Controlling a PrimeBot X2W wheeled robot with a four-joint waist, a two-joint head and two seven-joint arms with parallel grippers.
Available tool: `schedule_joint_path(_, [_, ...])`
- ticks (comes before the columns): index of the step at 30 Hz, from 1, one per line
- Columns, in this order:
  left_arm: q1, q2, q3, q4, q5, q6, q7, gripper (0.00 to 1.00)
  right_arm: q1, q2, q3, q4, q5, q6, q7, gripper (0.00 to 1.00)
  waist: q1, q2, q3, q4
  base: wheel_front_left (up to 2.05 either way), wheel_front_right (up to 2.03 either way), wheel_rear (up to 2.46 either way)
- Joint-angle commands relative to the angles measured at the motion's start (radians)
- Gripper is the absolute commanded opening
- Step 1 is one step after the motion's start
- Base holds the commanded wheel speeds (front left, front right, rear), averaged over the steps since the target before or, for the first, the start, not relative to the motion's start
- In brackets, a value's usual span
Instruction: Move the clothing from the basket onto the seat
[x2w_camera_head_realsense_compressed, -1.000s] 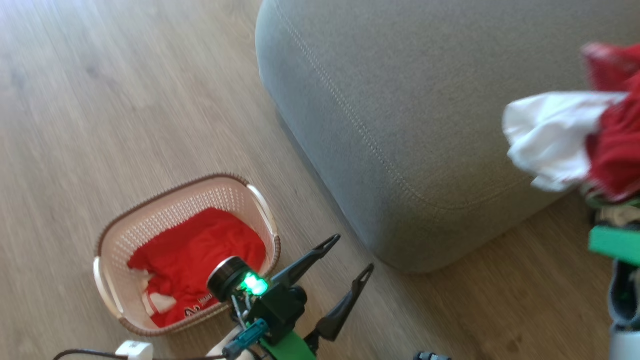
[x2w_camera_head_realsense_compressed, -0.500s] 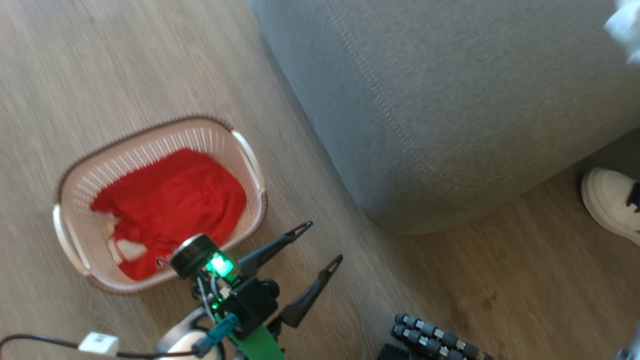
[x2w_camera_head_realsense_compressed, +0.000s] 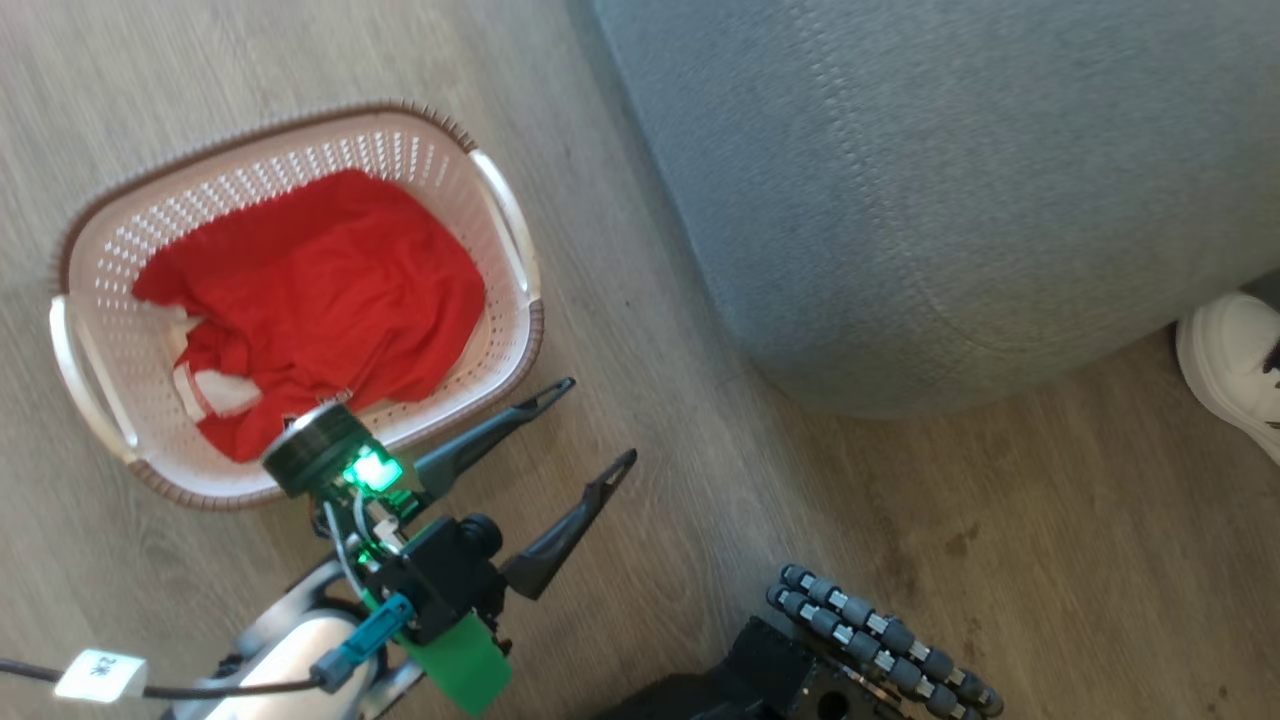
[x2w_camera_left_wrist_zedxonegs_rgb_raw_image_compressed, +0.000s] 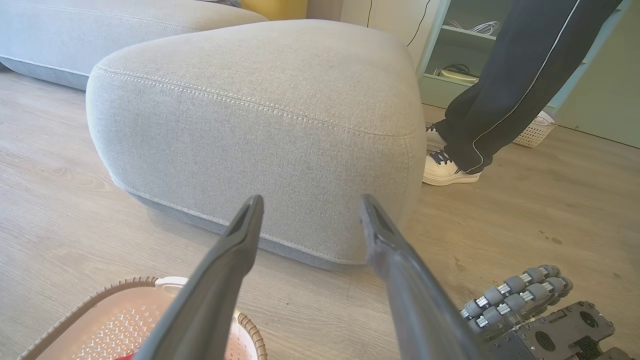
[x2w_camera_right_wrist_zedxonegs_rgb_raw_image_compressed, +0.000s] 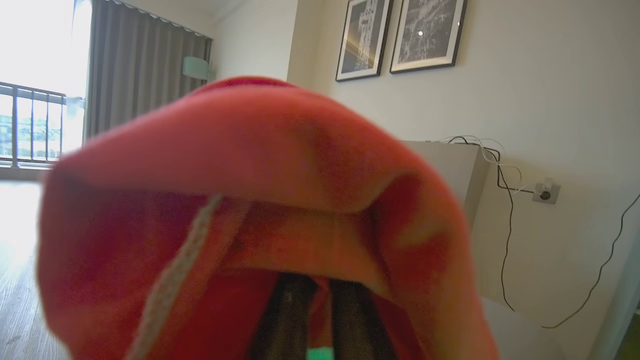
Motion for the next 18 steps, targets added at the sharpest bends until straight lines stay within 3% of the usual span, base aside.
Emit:
schedule_joint_path(1, [-0.018, 0.019, 0.029, -0.043, -0.005, 0.000, -0.012, 1.00, -0.043, -0.050, 0.004, 0.005, -0.010, 0.007, -0.006, 0.00, -0.0003, 0.0000, 0.028, 0.020, 0.00, 0.00, 0.00])
schedule_joint_path(12, [-0.017, 0.045, 0.041, -0.072, -0.007, 0.009, -0.012, 1.00, -0.266, -0.116, -0.056, 0.408, -0.086, 0.007, 0.018, 0.00, -0.0003, 0.0000, 0.082, 0.068, 0.00, 0.00, 0.00])
schedule_joint_path(18, [-0.018, 0.045, 0.053, -0.070, -0.019, 0.015, -0.012, 1.00, -0.325, -0.127, -0.009, 0.572, -0.163, 0.007, 0.062, 0.00, -0.0003, 0.0000, 0.096, 0.083, 0.00, 0.00, 0.00])
